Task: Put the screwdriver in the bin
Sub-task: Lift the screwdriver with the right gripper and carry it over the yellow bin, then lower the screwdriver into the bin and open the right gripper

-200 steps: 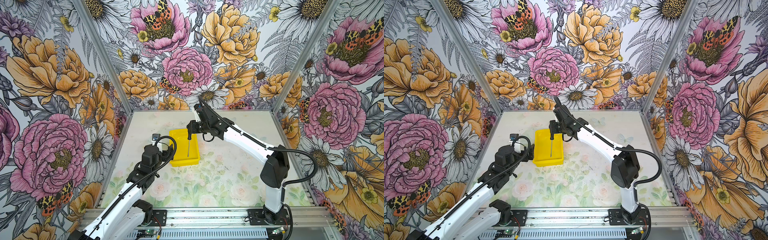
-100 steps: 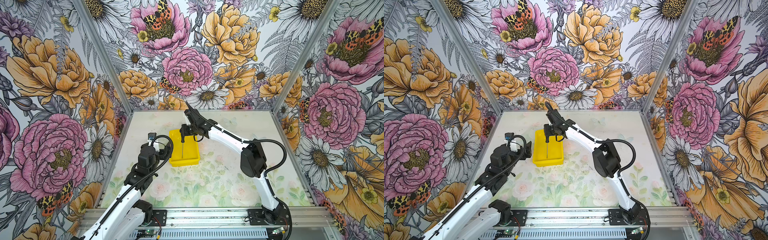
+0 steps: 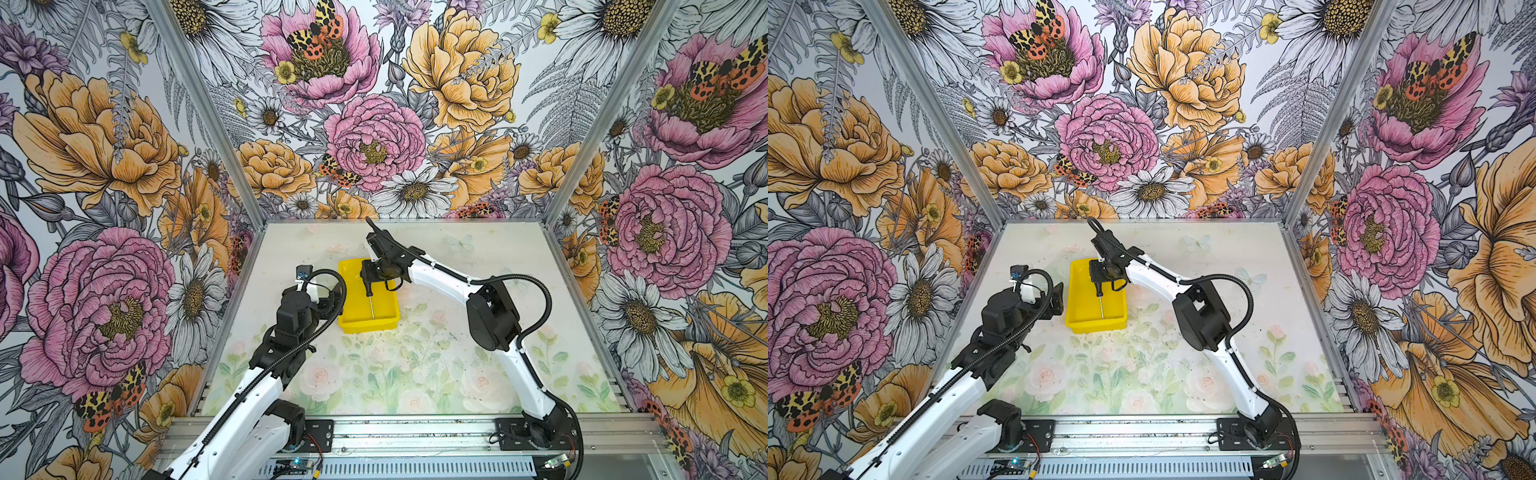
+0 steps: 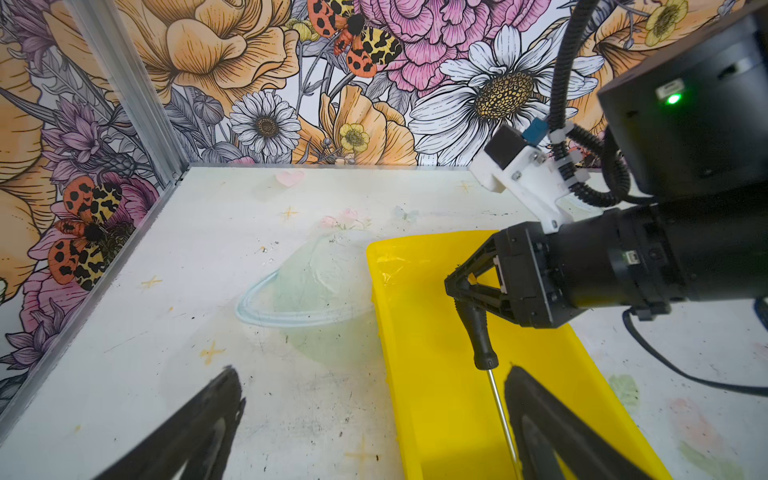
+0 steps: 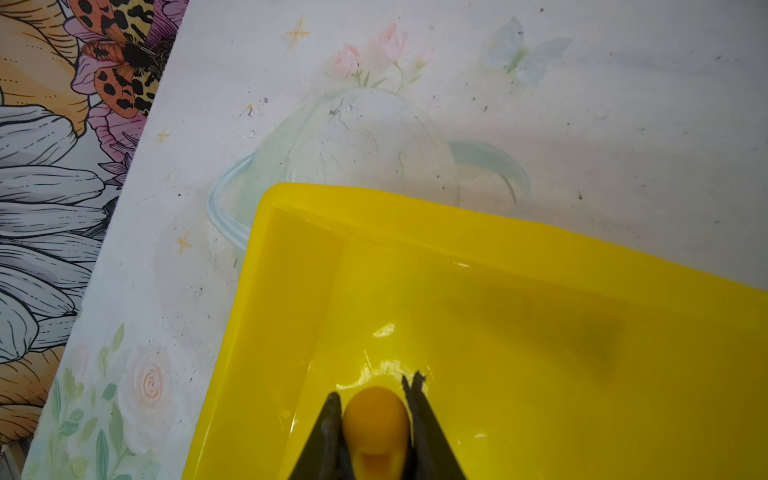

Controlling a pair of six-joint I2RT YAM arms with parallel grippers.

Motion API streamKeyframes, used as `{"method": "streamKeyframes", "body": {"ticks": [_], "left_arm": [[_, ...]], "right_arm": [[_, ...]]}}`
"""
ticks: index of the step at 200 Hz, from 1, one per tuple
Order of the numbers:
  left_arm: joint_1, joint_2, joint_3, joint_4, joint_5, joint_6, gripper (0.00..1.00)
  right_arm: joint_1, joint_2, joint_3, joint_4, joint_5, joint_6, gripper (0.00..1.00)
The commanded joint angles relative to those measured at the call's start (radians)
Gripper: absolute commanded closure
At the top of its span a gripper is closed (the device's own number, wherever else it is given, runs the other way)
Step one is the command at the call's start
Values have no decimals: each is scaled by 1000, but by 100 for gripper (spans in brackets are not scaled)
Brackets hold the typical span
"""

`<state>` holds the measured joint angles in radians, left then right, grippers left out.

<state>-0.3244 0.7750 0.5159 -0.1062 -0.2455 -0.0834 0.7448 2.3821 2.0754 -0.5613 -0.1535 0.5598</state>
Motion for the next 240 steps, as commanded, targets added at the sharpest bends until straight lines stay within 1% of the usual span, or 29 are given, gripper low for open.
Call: {"method": "streamKeyframes", "body": {"ticks": [1,26,49,102,120,161,204,225,240], "left_arm": [[11,-5,-13,31,22,-20,1],[9,-9,-14,31,19,-19,1],[10,-8,-14,32,17,-19,1],[10,-3,-16,34,18,-21,1],[10,-1,-16,36,21,-21,1],[9,4,-15,39,29,-21,1],[7,6,-15,38,29,-12,1],[-2,7,-14,36,29,-15,1],[-9,4,-19,42,8,-29,1]], "right_arm": [[-6,40,28,15,12,16,87],[-9,50,26,15,19,22,82],[-10,53,23,15,31,23,76],[-10,29,10,15,56,15,55],[-9,3,-11,15,76,0,51],[0,-116,-88,14,130,-68,44],[28,-276,-209,17,214,-140,40],[40,-345,-271,17,251,-154,36],[42,-397,-319,19,278,-156,34]]}}
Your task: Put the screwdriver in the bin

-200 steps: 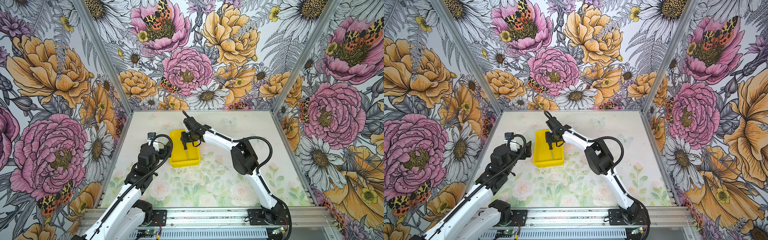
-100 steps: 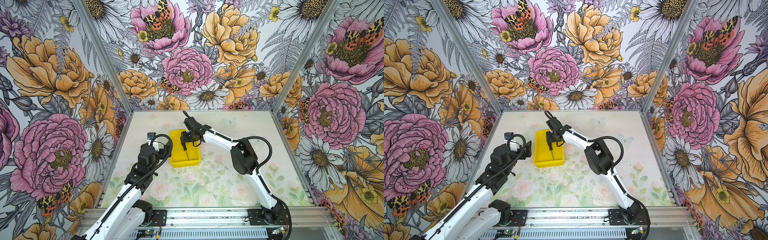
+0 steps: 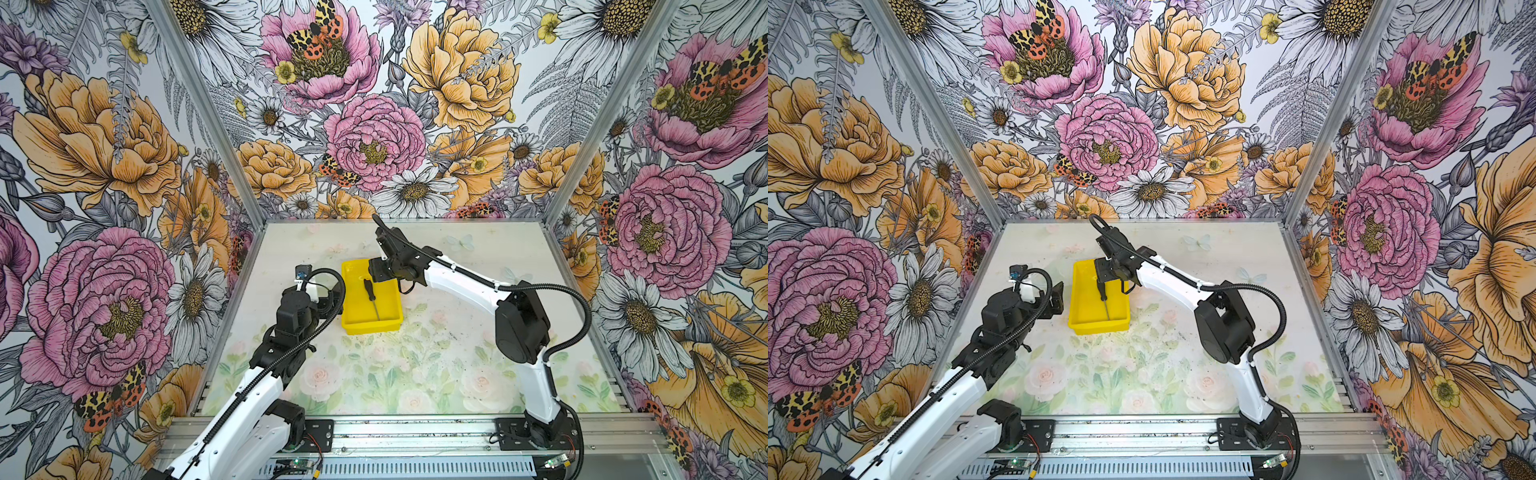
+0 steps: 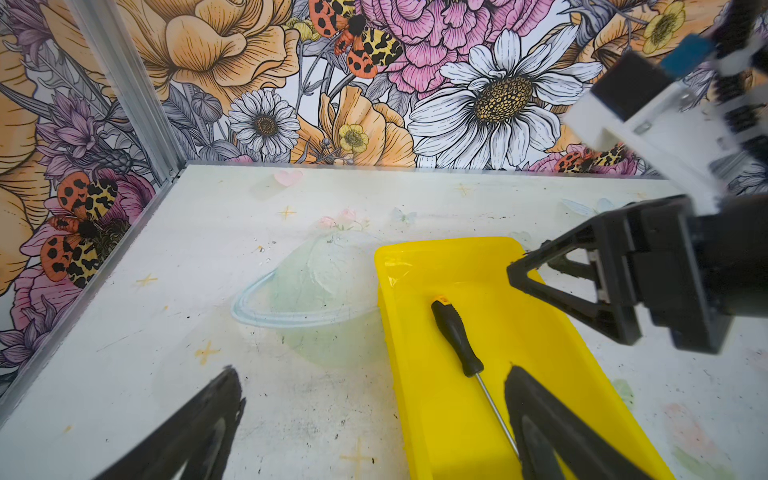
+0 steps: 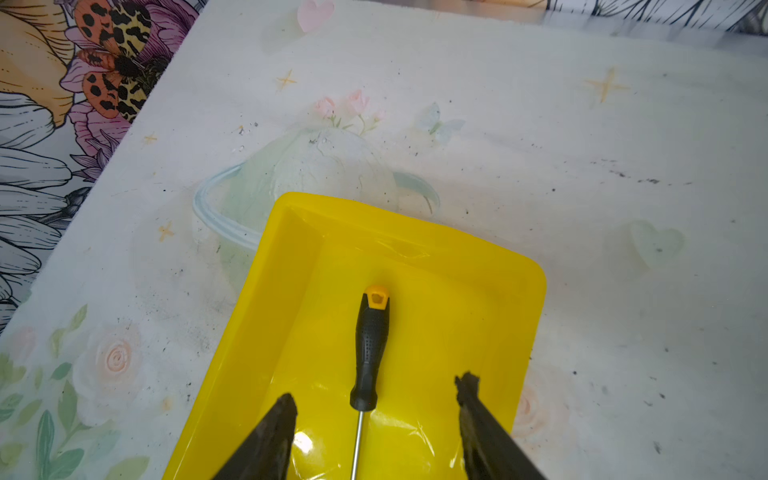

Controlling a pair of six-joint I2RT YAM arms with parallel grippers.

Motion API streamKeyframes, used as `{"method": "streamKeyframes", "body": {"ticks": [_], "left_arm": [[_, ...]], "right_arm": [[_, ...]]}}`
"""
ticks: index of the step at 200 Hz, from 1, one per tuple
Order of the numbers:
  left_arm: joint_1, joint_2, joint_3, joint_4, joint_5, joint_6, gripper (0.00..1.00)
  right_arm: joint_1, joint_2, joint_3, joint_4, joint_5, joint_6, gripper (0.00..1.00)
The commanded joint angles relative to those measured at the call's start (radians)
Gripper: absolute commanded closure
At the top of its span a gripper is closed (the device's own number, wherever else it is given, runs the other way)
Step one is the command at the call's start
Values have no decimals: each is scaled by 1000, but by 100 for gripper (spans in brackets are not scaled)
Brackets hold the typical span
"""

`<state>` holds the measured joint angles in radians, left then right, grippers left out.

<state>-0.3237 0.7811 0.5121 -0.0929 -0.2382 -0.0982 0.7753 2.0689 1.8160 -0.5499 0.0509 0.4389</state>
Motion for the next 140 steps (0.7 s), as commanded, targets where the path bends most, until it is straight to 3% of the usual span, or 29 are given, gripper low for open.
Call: {"method": "streamKeyframes", "body": {"ticks": [1,53,92,108,140], "left_arm": [[-9,-2,-16,30,0,-15,1],[-23,-5,-27,41,-15,-14,2],[-32,-7,-31,42,-44,-9,1],[-34,0,-30,41,-54,-11,1],[-37,2,-31,37,-51,6,1]], "right_arm": [[12,-87,-63,7,75,-35,33],[12,-314,-340,91,89,-78,26],[12,-541,-618,159,234,-135,15],[10,-627,-702,162,287,-143,1],[-20,-782,-830,164,339,-132,0]]}}
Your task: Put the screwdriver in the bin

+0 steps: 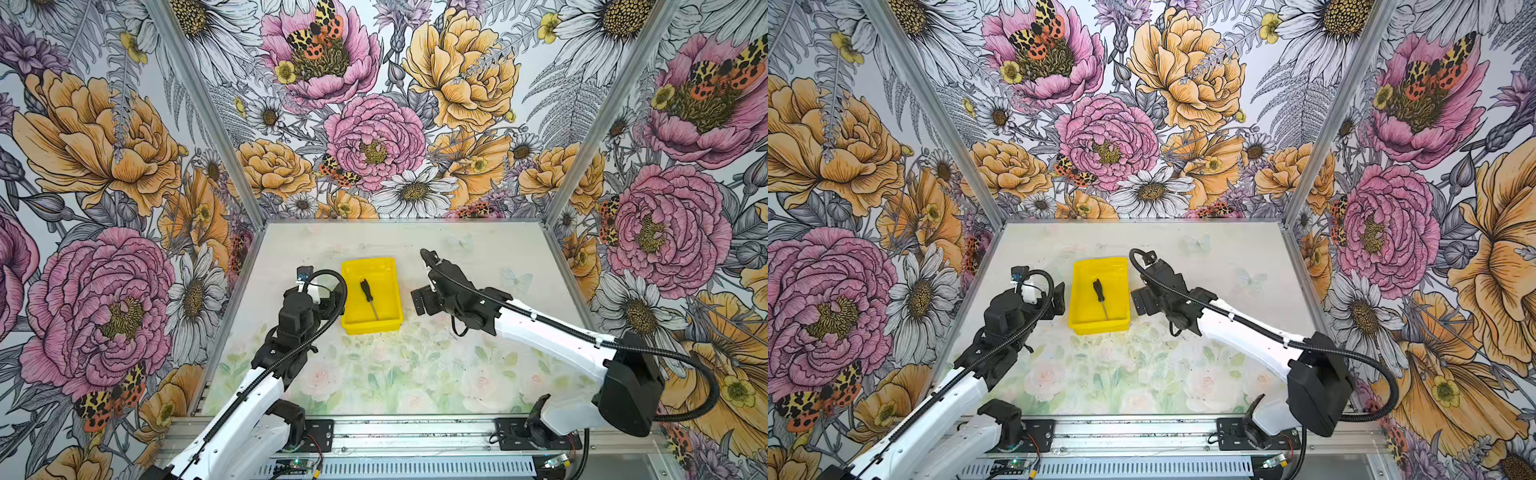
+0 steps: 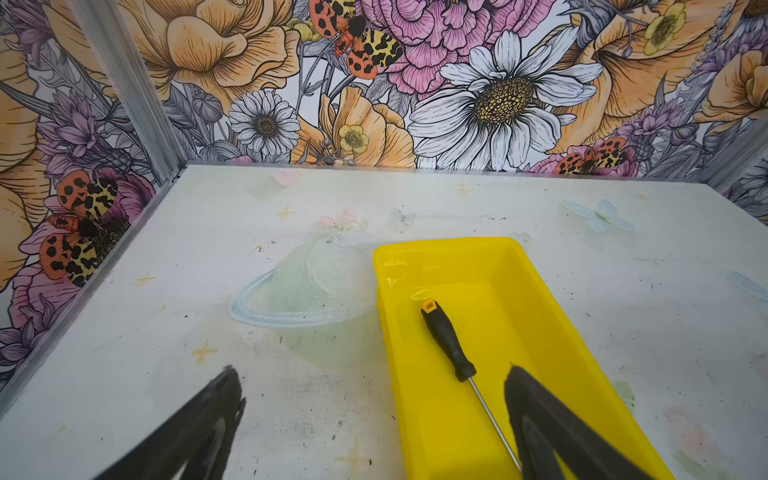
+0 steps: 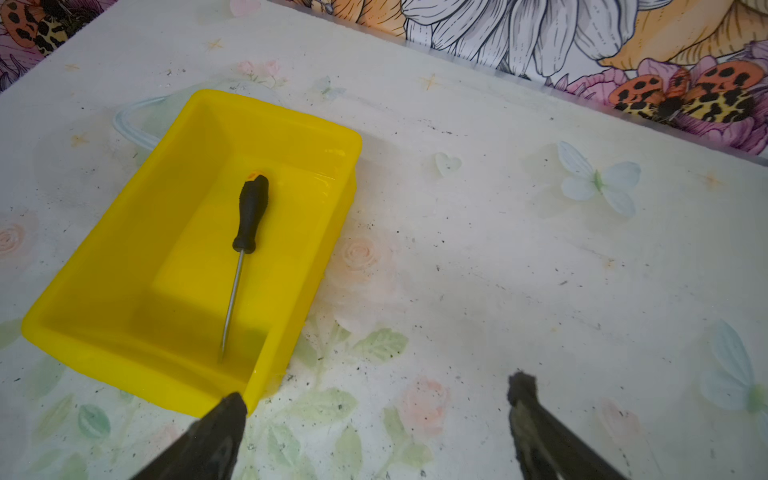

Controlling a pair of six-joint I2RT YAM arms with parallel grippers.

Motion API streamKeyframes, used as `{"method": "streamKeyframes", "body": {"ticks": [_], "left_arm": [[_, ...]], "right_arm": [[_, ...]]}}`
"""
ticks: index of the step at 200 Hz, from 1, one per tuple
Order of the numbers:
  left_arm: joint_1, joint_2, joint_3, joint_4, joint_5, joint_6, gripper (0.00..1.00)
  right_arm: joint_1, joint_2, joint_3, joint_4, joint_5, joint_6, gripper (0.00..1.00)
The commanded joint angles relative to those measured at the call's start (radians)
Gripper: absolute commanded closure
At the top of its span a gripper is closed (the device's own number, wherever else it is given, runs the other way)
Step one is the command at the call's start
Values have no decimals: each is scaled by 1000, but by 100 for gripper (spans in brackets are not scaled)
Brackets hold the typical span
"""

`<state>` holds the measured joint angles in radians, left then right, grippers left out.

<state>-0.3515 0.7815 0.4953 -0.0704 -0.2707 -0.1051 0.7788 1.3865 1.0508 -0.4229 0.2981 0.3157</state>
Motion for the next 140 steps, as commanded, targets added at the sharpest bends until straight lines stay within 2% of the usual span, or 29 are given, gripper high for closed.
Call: {"method": "streamKeyframes", "body": {"ticks": [1,43,75,140], "left_arm": [[-9,1,-15,14,-18,13,1],[-10,-19,-18,9,-39,21,1],[-10,-16,-18,7,-51,20,1],[6,-5,-9,-18,-136,-3,1]], "right_arm": [[-24,-104,-68,36,93,-7,0],[-122,-288,-197,31,134,59,1],[-199,-372,-263,30,192,87,1],[-267,-514,-410,61,372,162,1]]}}
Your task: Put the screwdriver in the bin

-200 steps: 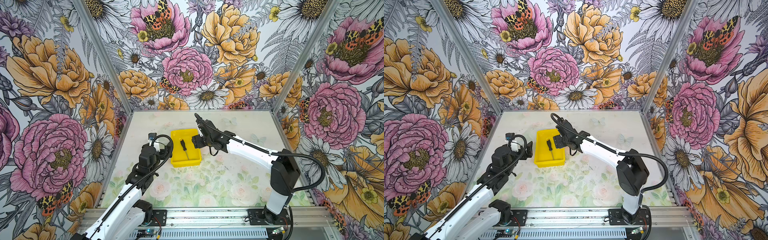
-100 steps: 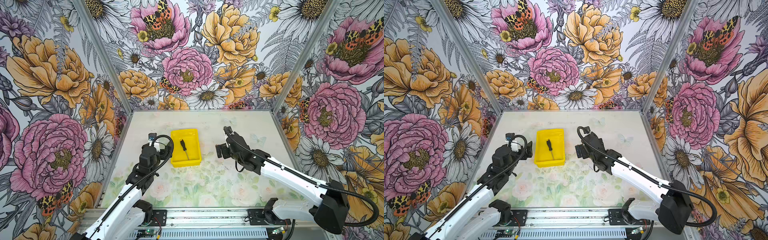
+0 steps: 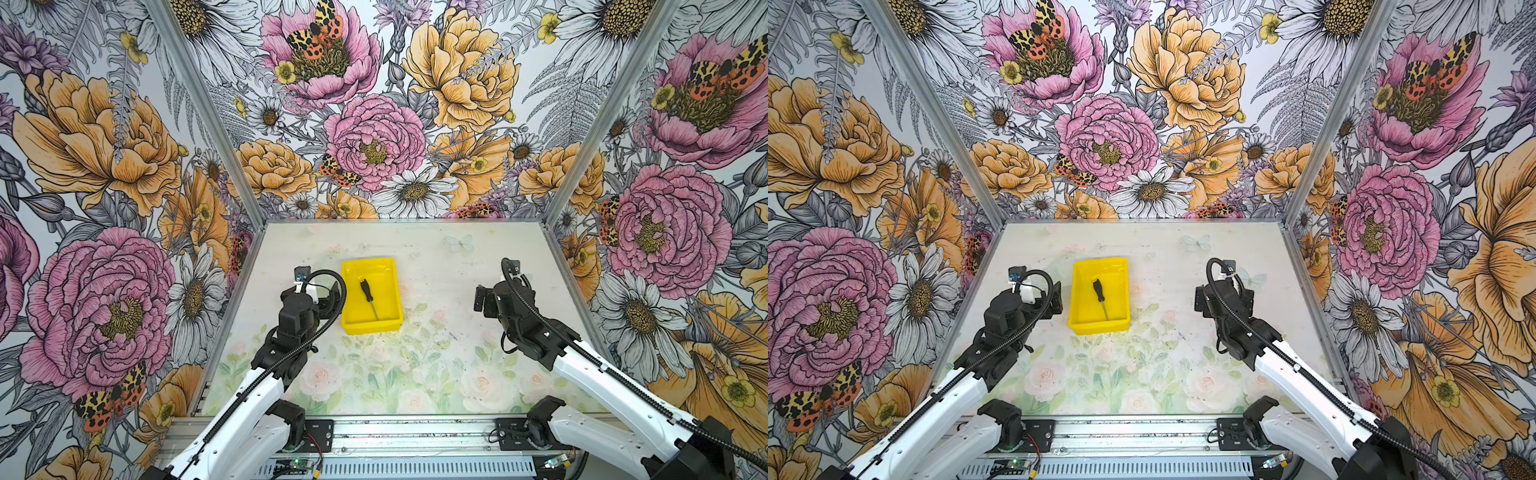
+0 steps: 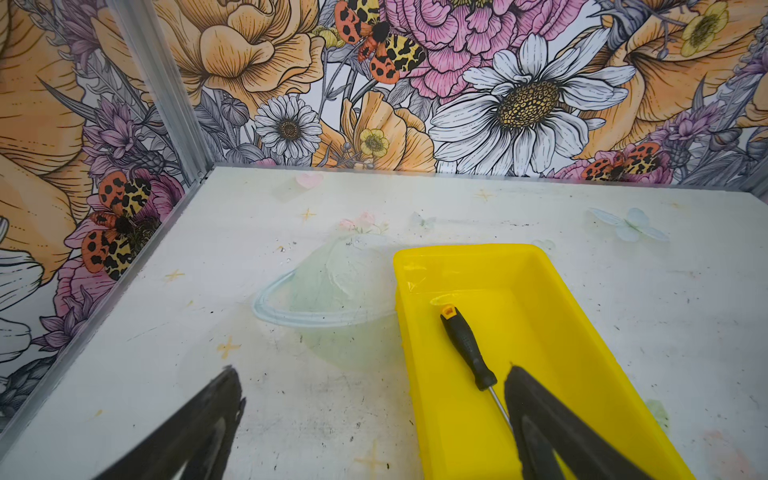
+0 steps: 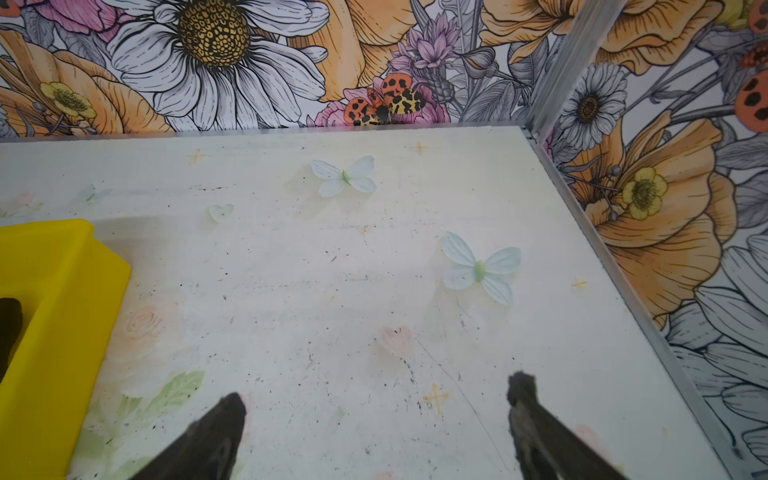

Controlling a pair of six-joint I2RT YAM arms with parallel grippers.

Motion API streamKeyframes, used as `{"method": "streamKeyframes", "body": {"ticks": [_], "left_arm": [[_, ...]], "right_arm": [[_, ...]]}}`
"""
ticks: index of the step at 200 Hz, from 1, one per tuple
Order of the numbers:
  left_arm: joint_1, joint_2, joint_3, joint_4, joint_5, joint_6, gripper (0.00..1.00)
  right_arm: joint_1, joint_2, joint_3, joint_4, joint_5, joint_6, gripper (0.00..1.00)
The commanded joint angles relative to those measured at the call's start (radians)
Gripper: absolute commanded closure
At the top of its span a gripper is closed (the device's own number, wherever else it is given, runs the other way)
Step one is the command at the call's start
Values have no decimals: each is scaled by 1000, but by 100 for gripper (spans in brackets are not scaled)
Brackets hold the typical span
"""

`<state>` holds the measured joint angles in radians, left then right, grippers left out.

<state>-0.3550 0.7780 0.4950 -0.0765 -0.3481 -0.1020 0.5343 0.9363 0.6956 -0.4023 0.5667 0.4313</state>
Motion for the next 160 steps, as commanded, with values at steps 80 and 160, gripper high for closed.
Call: {"method": "streamKeyframes", "body": {"ticks": [80,160], "left_arm": [[100,19,-18,-5,-3,-20,1],[247,15,-82,36,-27,70,1]], "right_arm": [[-145,-192,-270,334,-26,-231,1],[-379,12,-344,570,-299,-358,1]]}}
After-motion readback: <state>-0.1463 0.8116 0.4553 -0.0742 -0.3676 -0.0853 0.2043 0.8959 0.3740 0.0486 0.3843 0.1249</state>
